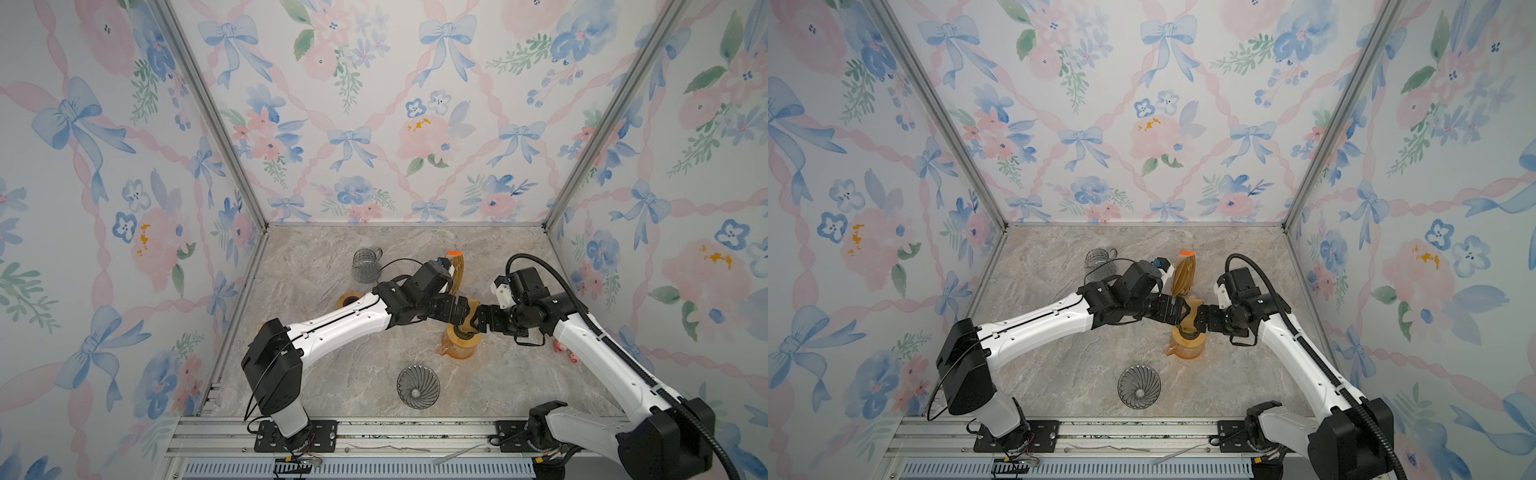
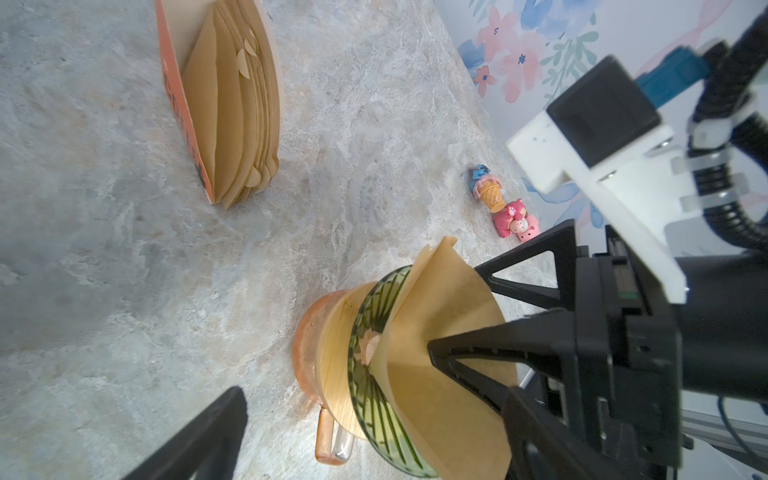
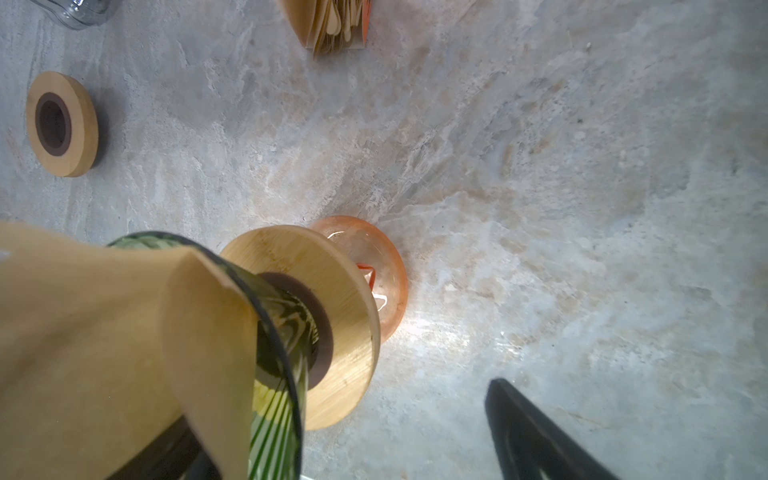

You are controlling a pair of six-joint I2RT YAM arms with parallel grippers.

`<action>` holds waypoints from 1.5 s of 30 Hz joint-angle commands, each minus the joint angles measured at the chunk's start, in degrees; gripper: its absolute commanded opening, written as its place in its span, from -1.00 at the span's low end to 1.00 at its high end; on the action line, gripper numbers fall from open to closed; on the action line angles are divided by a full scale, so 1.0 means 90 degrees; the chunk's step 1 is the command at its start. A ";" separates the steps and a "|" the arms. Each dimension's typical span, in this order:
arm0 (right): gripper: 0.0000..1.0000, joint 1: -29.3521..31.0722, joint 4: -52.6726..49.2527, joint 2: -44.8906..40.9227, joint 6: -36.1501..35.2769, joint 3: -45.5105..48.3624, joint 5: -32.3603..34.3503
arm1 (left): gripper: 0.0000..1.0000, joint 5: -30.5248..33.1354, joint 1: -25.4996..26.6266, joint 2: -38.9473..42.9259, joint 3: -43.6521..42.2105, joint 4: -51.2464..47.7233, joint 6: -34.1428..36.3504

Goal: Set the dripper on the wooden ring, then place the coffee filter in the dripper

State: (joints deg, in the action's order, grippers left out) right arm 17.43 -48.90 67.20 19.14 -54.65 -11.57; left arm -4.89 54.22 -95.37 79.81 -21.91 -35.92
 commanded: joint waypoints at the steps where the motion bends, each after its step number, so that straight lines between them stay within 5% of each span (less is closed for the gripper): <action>1: 0.89 0.0065 0.0063 0.0018 0.0107 0.0067 0.0070 | 0.96 0.0042 -0.0075 -0.0176 0.0044 0.0110 0.0212; 45: 0.88 0.0427 0.0020 0.0022 0.0335 -0.0093 0.0721 | 0.96 0.0020 -0.0223 -0.0429 -0.0312 0.0106 0.0561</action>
State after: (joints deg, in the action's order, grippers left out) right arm 20.47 -47.75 66.59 22.09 -54.22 -7.64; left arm -5.13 52.80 -100.29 78.15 -20.88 -32.12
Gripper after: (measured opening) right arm 0.940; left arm 0.980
